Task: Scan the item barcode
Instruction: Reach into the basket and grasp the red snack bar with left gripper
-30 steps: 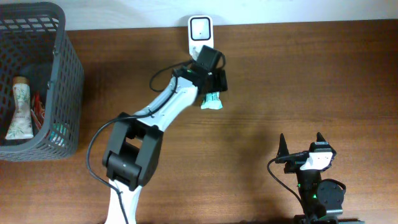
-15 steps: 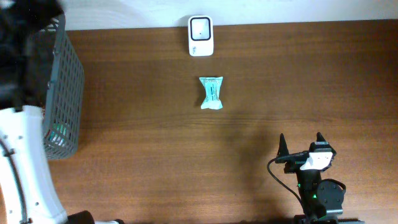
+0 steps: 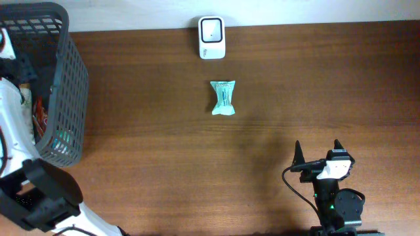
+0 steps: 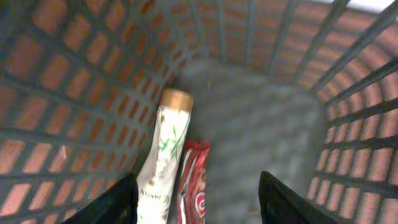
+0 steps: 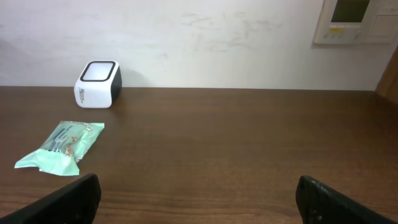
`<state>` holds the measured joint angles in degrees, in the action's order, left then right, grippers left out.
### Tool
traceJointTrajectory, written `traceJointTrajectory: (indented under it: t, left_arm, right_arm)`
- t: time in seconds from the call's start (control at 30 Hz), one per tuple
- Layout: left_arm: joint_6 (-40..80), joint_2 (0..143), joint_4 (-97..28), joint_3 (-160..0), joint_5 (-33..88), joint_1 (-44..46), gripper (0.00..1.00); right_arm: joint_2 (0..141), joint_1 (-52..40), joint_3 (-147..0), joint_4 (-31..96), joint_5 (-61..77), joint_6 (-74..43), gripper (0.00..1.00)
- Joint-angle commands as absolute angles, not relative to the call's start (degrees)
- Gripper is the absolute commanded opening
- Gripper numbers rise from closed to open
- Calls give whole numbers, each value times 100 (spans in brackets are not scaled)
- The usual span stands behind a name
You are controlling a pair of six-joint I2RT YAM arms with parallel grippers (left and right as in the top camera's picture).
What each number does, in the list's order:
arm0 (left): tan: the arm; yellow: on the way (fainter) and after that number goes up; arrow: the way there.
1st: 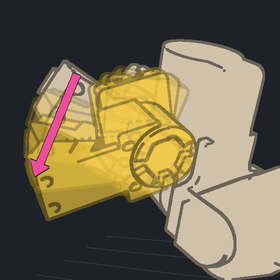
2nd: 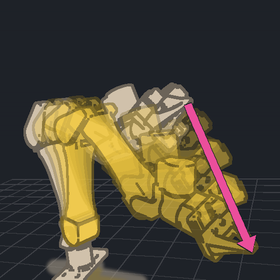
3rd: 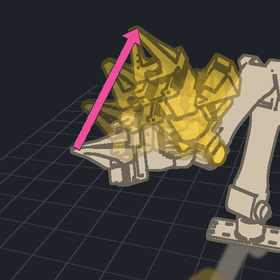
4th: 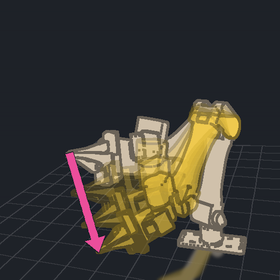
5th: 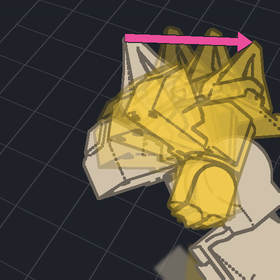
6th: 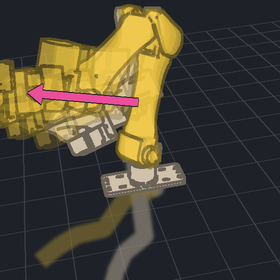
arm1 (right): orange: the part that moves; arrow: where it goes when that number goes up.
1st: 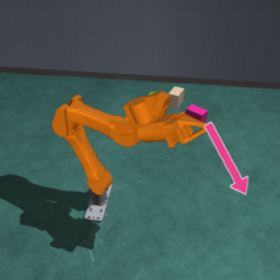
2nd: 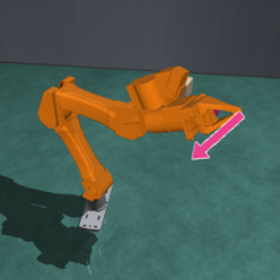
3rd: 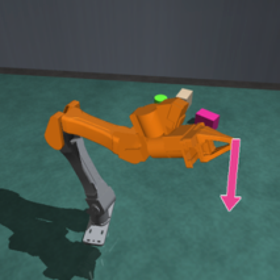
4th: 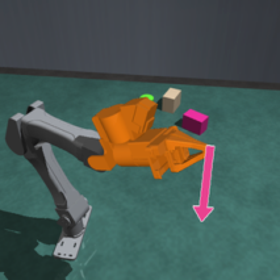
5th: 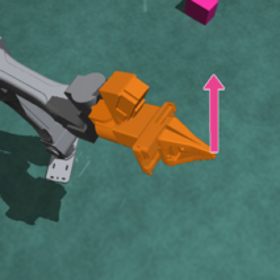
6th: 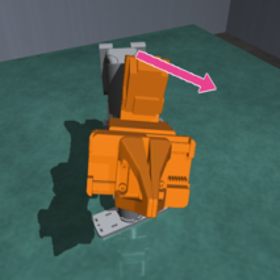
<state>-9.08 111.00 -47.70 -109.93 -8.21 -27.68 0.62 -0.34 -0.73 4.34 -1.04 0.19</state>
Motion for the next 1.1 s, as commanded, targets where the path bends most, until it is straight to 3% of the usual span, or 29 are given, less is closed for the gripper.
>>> traceJointTrajectory:
  t: [0.0,0.13,0.33,0.53,0.67,0.7,0.73,0.77,0.83,0.97,1.07]
  left_arm:
    - [-1033,11465,-5035,-10986,-1162,-2821,56]
    - [-1037,11898,-5325,-10986,-1190,-2821,45]
    - [-969,12687,-5811,-10986,-1601,-3048,55]
    - [-867,13045,-5857,-10986,-899,-3256,55]
    - [-867,13146,-5819,-10975,-491,-3242,38]
    - [-864,13146,-5819,-10975,-491,-3242,18]
    - [-864,13146,-5819,-10975,-491,-3242,5]
    - [-864,13146,-5804,-10978,-493,-3251,0]
    - [-840,13144,-5780,-11034,-491,-3260,0]
    - [379,13041,-6095,-11695,-333,-3253,0]
    - [556,12750,-6501,-12645,764,-3253,0]
  right_arm:
    - [21,-1,-32,458,-176,-5,99]
    - [21,-1,-32,458,-176,-5,99]
    - [21,-1,-32,458,-174,-5,98]
    - [21,-1,-32,458,-174,-5,98]
    - [21,-1,-32,458,-176,-5,99]
    - [21,-1,-32,458,-176,-3,98]
    - [21,-1,-32,458,-176,-5,98]
    - [21,-3,-32,458,-176,-5,98]
    - [21,-3,-32,458,-176,-5,98]
    - [21,-1,-32,458,-176,-5,98]
    - [21,-1,-32,458,-176,-5,99]
